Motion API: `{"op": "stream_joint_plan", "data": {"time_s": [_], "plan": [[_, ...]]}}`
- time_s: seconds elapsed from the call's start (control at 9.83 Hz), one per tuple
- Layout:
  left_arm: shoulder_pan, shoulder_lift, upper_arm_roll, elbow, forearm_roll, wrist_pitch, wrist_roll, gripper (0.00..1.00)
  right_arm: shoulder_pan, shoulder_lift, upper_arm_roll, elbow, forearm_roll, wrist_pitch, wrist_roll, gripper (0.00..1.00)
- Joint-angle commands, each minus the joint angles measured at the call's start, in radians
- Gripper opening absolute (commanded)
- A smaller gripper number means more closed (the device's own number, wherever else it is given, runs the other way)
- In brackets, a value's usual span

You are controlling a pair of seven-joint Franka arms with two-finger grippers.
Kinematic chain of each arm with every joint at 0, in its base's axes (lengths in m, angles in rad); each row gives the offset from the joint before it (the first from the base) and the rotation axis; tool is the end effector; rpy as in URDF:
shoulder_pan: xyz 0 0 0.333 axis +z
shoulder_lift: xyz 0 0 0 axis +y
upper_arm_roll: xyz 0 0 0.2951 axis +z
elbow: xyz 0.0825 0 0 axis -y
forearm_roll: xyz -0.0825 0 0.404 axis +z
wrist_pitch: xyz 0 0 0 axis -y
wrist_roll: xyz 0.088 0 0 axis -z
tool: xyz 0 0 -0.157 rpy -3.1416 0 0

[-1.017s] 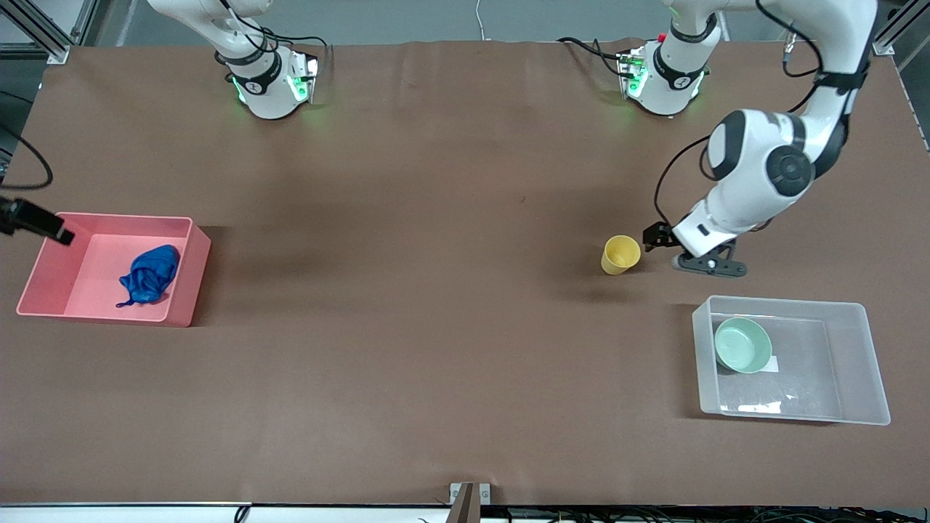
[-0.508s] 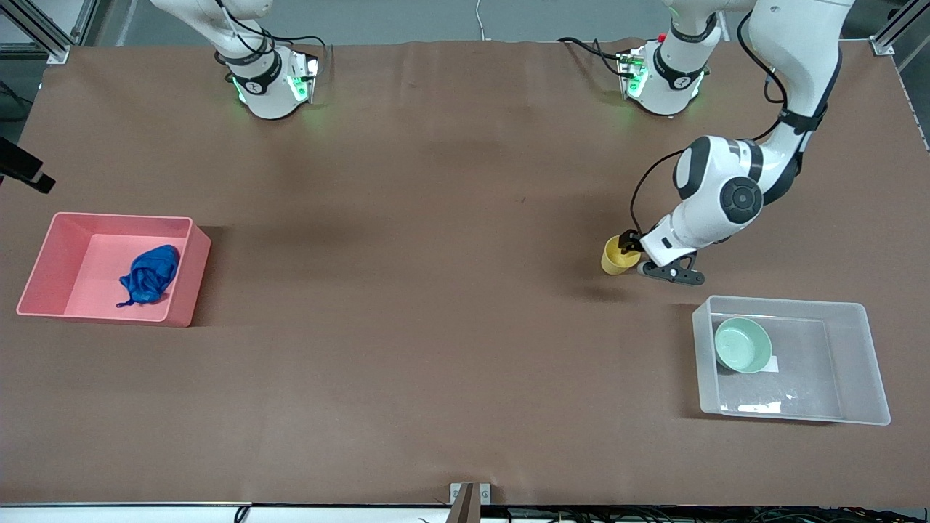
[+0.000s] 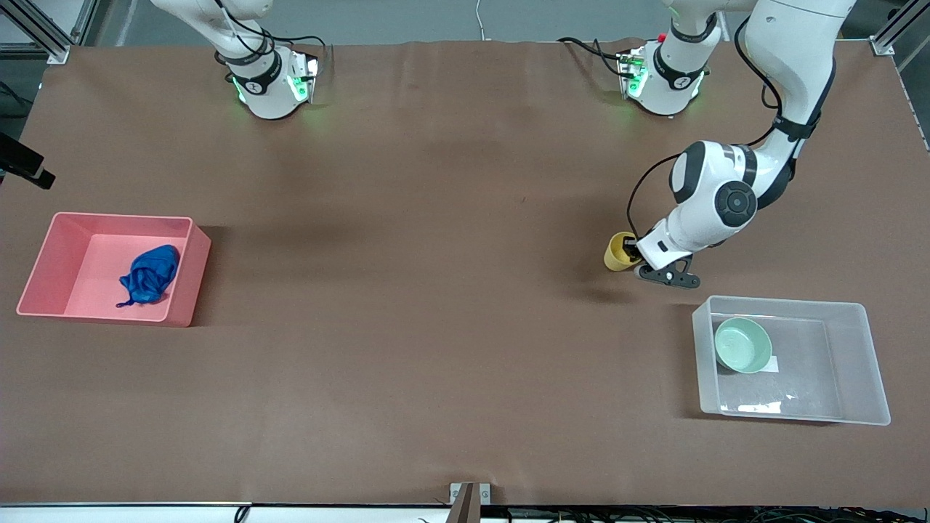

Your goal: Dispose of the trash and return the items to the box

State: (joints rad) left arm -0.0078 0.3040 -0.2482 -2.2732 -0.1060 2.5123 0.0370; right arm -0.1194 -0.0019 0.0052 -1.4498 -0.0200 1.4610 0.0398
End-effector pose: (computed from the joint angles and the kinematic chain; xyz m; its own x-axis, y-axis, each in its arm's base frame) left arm 0.5124 -0.1455 0.1357 0.9782 -0.1988 -0.0598 -0.1896 -0.9729 0.1327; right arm 0.5588 -0.0674 0.6039 0.9877 -0.1555 0.0139 -0.1558 -0.9876 0.0193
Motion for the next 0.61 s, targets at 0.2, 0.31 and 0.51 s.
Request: {"op": "stream_joint_plan", "data": {"time_s": [0.2,0.31,0.51], "plan": [[0.017,-0.051,0.113,0.207,0.017,-0.193,0.111,0.00,-0.020,0.003,0.016,0.014,-0.015,-0.013,-0.037,1.00],[0.017,-0.013,0.172,0.324,0.016,-0.276,0.162,0.00,-0.020,0.003,0.016,0.014,-0.015,-0.014,-0.035,1.00],[0.017,0.096,0.274,0.534,0.006,-0.337,0.201,0.00,-0.014,0.005,0.010,0.014,-0.015,-0.014,-0.035,1.00]]}}
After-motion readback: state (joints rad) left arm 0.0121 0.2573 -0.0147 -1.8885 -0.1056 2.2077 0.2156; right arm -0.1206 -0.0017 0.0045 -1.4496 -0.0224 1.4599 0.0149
